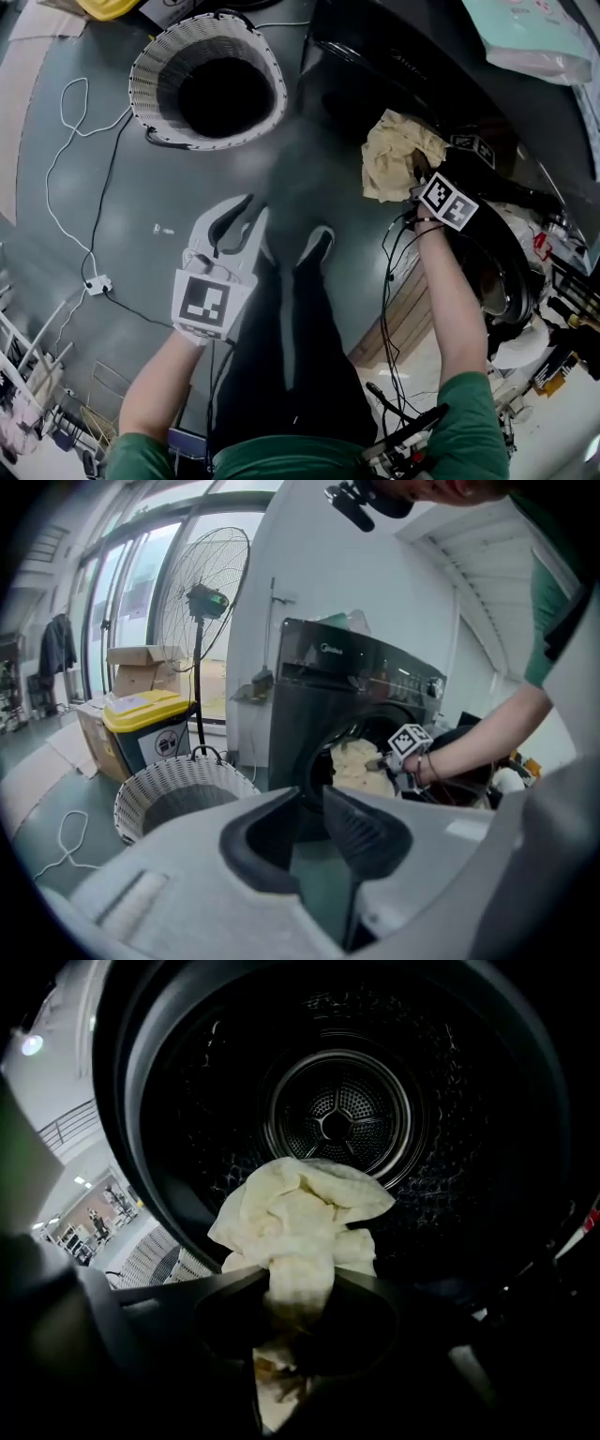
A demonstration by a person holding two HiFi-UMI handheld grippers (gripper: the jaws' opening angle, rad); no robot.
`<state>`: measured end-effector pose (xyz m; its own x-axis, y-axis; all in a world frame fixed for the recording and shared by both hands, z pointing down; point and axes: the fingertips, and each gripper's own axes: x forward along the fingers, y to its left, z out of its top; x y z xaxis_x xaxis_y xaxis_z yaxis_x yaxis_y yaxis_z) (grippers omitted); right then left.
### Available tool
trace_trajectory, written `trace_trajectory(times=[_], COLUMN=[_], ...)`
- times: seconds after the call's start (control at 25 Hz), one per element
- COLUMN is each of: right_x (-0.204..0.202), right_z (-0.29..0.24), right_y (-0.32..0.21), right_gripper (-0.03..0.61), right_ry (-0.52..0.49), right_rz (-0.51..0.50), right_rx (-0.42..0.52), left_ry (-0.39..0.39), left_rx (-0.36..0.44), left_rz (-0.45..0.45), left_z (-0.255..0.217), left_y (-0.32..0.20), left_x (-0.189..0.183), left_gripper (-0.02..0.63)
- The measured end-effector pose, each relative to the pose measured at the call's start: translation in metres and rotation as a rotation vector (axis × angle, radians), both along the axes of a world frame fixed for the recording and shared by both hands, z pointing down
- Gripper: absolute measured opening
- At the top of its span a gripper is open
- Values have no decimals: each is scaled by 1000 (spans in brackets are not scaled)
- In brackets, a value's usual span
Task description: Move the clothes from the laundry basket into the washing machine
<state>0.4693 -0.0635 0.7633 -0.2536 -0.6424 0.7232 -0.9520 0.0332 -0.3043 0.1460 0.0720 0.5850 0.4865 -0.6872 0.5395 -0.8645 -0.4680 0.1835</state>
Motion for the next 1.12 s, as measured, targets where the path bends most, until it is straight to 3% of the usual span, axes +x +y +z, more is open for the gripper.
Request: trace_trajectory(times=[0.16, 0.28, 0.52, 0.76, 0.84, 0.96, 1.12], right_x=[8, 12, 14, 25, 26, 16, 7], right_z=[11, 29, 45, 37, 51, 95, 142], right_y=[-33, -46, -37, -13, 9, 44, 54], right_gripper=[111, 161, 253, 259, 299, 463, 482], right_ry=[9, -23, 24, 63, 70, 65, 66], right_rz=[55, 78, 56, 45, 21, -93, -138], right_rx=[35, 22, 21, 58, 16, -117, -235], left_ry=[-13, -15, -9, -3, 9, 18, 8], left_rx=[-18, -37, -56, -49, -50, -55, -69], left_rz=[-6, -4, 7, 32, 36, 50, 72], left_z=[12, 20, 33, 36, 37, 42, 51], left_y=[6, 9, 11, 1, -1, -1, 3], left_x=[-7, -7, 0, 14, 23, 31, 37], left_gripper=[76, 75, 75, 76, 75, 75, 75])
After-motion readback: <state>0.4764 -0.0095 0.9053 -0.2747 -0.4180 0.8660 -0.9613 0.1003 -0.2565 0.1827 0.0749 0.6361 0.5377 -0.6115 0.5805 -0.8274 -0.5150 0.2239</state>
